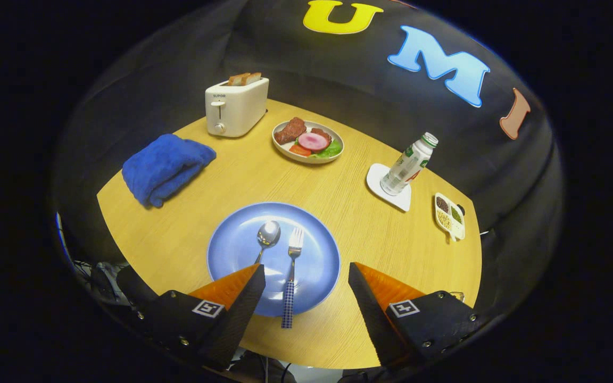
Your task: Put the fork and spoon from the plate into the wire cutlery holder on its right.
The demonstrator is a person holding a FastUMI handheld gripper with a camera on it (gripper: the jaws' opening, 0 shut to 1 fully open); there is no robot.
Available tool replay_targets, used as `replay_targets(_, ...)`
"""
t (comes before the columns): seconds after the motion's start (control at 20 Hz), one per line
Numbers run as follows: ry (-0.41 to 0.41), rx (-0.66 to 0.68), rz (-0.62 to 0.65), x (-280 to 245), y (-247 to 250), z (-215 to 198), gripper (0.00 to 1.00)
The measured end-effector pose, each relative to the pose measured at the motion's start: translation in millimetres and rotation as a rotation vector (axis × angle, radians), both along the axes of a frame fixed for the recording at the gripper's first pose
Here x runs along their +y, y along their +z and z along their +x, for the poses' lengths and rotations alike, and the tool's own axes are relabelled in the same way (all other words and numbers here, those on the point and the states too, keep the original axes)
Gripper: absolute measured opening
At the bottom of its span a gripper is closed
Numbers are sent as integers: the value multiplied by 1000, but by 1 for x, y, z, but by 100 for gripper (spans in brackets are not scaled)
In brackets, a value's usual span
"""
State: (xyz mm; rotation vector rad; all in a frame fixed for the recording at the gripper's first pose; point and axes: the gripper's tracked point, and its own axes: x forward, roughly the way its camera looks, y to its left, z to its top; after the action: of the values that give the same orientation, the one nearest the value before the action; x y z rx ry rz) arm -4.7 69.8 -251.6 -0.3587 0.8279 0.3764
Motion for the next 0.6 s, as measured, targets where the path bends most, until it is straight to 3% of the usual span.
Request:
replay_targets(0.4,35,143,-63,-7,-43,-14,97)
replay_targets(0.45,44,158,-68,-6,-47,-14,94)
replay_targets(0.5,54,172,-71,-5,-50,-14,85)
replay_targets(0.6,76,203,-84,-3,-60,-15,85)
